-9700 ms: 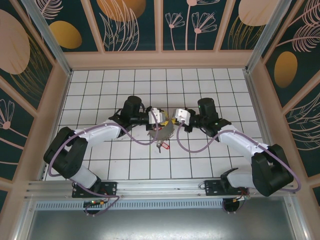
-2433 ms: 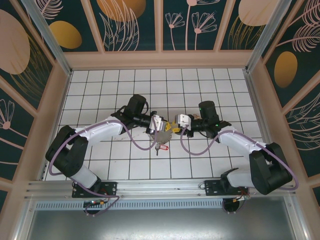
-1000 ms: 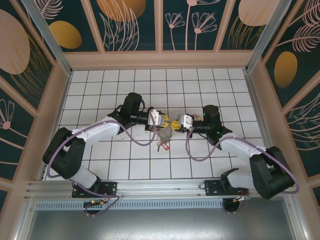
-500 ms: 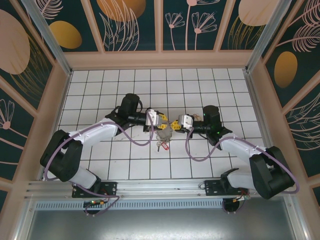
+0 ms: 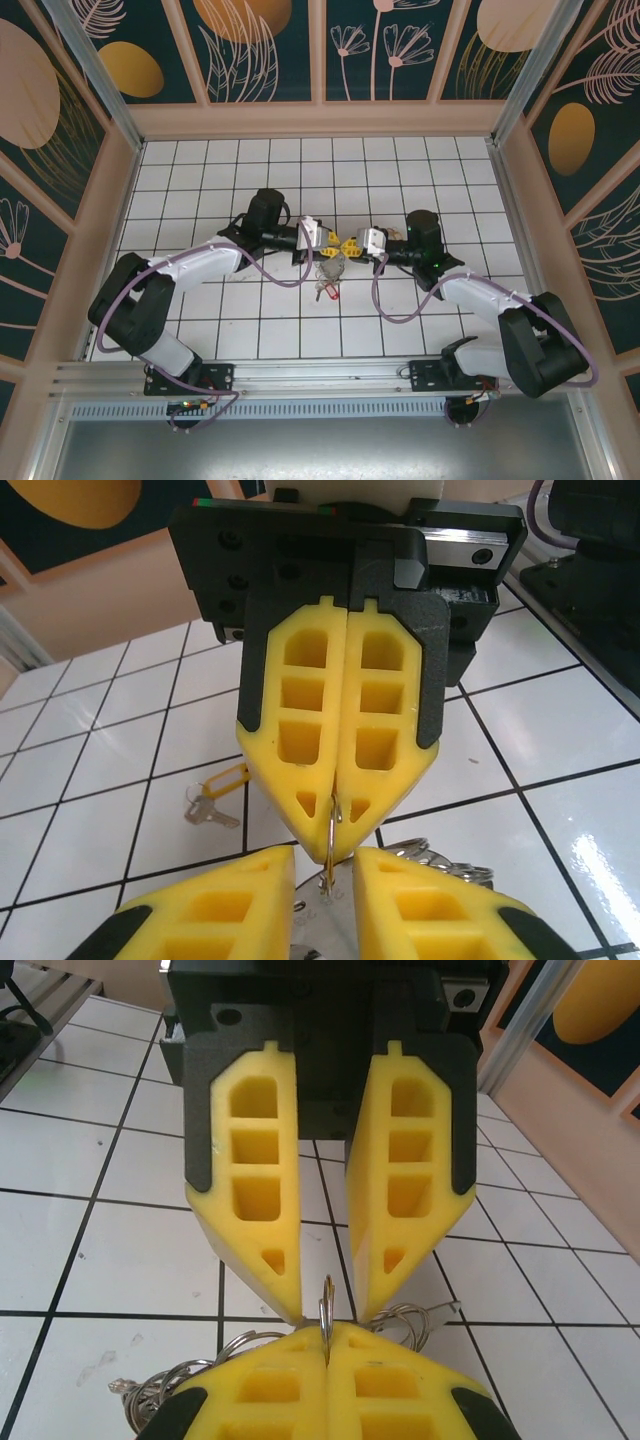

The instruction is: Put the keys on the keyring

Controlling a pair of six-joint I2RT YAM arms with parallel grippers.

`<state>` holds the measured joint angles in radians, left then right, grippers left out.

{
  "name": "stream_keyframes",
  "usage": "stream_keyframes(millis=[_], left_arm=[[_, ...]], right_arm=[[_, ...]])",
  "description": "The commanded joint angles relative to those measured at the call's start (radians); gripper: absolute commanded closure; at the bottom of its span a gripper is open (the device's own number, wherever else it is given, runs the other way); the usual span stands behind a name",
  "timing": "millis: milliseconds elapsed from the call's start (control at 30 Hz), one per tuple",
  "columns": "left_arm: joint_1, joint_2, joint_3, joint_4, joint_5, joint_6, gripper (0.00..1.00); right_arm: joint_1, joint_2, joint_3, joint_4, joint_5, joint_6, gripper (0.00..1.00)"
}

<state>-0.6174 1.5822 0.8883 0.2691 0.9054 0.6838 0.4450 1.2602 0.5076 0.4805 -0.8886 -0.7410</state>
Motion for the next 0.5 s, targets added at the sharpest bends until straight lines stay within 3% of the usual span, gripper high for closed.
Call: stream_keyframes(millis=[0,200,367,467], left_arm=[[-0.016,0.029,0.007,0.038,0.023,-0.026,0.8],[-0.017,0.015,-0.02,0.033,-0.025,-0.012,0.85],[-0.017,0.013,0.003,-0.065,0.001,0.059,1.0],[-0.017,0.003,-0.006,-0.044,-0.016,0.058,1.0]], right_arm=[[0.002,0.011,-0.012,0.081,-0.058,0.025,1.0],[-0.001,0.018,-0.018,0.093,-0.053,0.029,1.0],[0.0,0.019,-0.026,0.101,-0.051,0.032,1.0],[0.0,0.019,-0.018,0.062,-0.043,0.015,1.0]])
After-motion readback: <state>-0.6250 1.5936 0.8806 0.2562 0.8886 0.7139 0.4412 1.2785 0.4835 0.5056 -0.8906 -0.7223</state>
